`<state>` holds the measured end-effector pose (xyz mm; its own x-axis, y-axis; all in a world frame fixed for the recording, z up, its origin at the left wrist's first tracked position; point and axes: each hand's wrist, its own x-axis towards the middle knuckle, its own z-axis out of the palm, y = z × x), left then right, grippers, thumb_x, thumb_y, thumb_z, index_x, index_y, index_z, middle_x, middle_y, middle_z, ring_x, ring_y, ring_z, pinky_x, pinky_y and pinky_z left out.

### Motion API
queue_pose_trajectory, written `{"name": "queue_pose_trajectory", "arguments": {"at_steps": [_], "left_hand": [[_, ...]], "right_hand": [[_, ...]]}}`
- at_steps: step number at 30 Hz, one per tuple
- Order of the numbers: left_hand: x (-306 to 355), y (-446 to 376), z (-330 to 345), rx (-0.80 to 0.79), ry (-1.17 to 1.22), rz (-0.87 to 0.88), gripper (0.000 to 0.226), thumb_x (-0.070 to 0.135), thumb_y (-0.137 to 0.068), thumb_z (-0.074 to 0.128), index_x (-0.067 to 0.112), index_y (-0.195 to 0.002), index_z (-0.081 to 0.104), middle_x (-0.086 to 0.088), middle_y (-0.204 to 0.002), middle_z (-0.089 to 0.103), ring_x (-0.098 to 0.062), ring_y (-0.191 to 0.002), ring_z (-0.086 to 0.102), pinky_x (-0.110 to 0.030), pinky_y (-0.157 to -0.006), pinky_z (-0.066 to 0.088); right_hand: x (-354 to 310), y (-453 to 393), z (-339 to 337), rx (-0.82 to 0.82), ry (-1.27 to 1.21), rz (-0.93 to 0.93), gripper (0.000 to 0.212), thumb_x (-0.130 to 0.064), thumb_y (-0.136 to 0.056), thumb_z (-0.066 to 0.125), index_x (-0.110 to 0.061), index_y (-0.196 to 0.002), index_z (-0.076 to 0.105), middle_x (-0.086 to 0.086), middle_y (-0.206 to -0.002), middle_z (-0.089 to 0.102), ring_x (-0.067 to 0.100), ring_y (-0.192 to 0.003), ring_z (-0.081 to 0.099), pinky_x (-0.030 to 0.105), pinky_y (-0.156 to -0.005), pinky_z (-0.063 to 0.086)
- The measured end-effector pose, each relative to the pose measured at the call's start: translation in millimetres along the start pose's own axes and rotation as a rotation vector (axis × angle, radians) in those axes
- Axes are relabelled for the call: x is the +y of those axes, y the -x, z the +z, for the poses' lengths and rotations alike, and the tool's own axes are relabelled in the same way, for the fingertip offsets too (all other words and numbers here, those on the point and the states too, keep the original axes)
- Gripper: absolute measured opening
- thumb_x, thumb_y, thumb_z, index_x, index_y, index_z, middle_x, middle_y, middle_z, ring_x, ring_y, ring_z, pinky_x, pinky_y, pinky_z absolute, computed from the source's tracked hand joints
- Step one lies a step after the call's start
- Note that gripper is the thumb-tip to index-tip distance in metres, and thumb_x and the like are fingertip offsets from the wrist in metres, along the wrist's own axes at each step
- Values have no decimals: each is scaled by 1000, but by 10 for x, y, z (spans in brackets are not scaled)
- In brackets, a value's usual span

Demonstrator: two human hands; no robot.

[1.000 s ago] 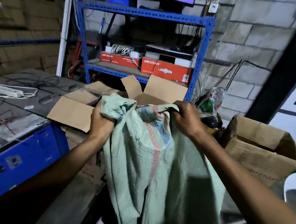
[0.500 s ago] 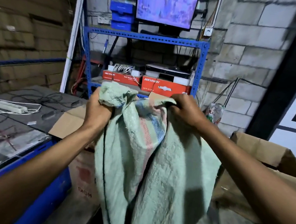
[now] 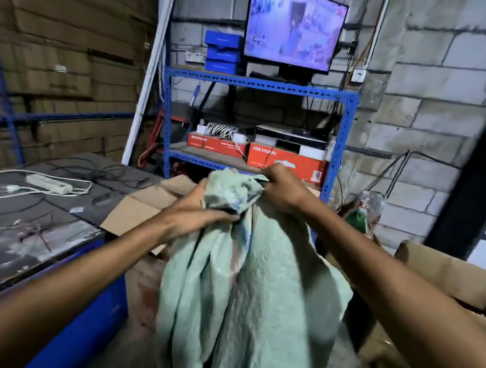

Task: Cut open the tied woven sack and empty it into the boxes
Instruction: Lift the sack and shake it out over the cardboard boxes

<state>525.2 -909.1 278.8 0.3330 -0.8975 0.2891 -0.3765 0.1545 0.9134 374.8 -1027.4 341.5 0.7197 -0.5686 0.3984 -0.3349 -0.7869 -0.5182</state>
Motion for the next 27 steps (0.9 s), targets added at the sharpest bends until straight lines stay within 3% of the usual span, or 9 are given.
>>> {"name": "queue_pose_trajectory", "arguments": {"at_steps": [2, 4, 8, 11, 14, 16, 19, 23, 27], "left_hand": [[-147, 93, 315, -27, 15, -62, 73, 37, -53, 88, 25, -120, 60, 7, -113, 72, -8, -103, 66, -26, -94, 52], [-232, 78, 485, 234, 16, -1, 63, 21, -60, 84, 11, -118, 62, -5, -113, 71, -13, -99, 64, -16, -83, 51], [-246, -138, 89, 575, 116, -128, 46, 5, -70, 74, 8, -114, 66, -11, -112, 71, -20, -99, 67, -30, -87, 54], [-73, -108, 64, 333, 393, -287, 51, 23, -66, 81, 14, -114, 68, -8, -113, 72, -22, -94, 73, -37, -86, 57], [143, 90, 396, 226, 253, -168, 53, 26, -72, 81, 16, -120, 64, 1, -110, 74, -12, -96, 72, -25, -82, 58], [81, 275, 495, 177, 84, -116, 65, 30, -68, 84, 19, -126, 58, 8, -113, 71, -4, -101, 68, -16, -83, 54], [-81, 595, 595, 68, -39, -242, 30, 23, -74, 80, 25, -101, 68, 18, -90, 69, 11, -78, 67, -2, -63, 47], [-19, 519, 396, 504, 39, -262, 42, 26, -81, 73, 5, -117, 65, 6, -109, 65, -14, -107, 65, -24, -90, 49], [179, 426, 283, 585, 360, -278, 41, 19, -76, 75, 2, -112, 66, -7, -102, 74, -23, -92, 71, -41, -90, 56]], "right_hand": [[-85, 54, 160, -79, -282, 67, 19, -5, -86, 51, 2, -79, 67, 6, -72, 65, 6, -54, 52, 22, -54, 43], [-120, 128, 240, -142, -497, 112, 21, -5, -87, 52, 8, -98, 65, 15, -95, 70, 18, -76, 61, 35, -73, 48], [163, 478, 73, -286, -427, 146, 77, -36, -77, 72, -28, -142, 32, -15, -127, 48, 4, -119, 45, 25, -100, 34], [353, 770, 348, -397, -385, 135, 92, -43, -68, 79, -33, -143, 27, -17, -140, 44, 5, -125, 44, 31, -108, 34], [403, 756, 622, -32, -549, 121, 37, -9, -82, 67, -15, -118, 58, 0, -116, 65, 18, -106, 61, 41, -99, 48], [383, 726, 590, 129, -750, 150, 29, 1, -85, 60, -13, -111, 62, 5, -105, 68, 17, -95, 65, 35, -88, 55], [324, 744, 504, -136, -773, 64, 34, 2, -85, 61, -12, -115, 58, 0, -101, 68, 3, -82, 65, 19, -74, 54], [395, 810, 414, -77, -775, 89, 77, -21, -79, 72, -27, -142, 28, 2, -130, 55, 3, -106, 56, 13, -85, 48], [610, 1272, 812, -414, -495, 82, 121, -40, -57, 86, -35, -148, 6, -28, -137, 36, -2, -129, 34, 18, -106, 35]]}}
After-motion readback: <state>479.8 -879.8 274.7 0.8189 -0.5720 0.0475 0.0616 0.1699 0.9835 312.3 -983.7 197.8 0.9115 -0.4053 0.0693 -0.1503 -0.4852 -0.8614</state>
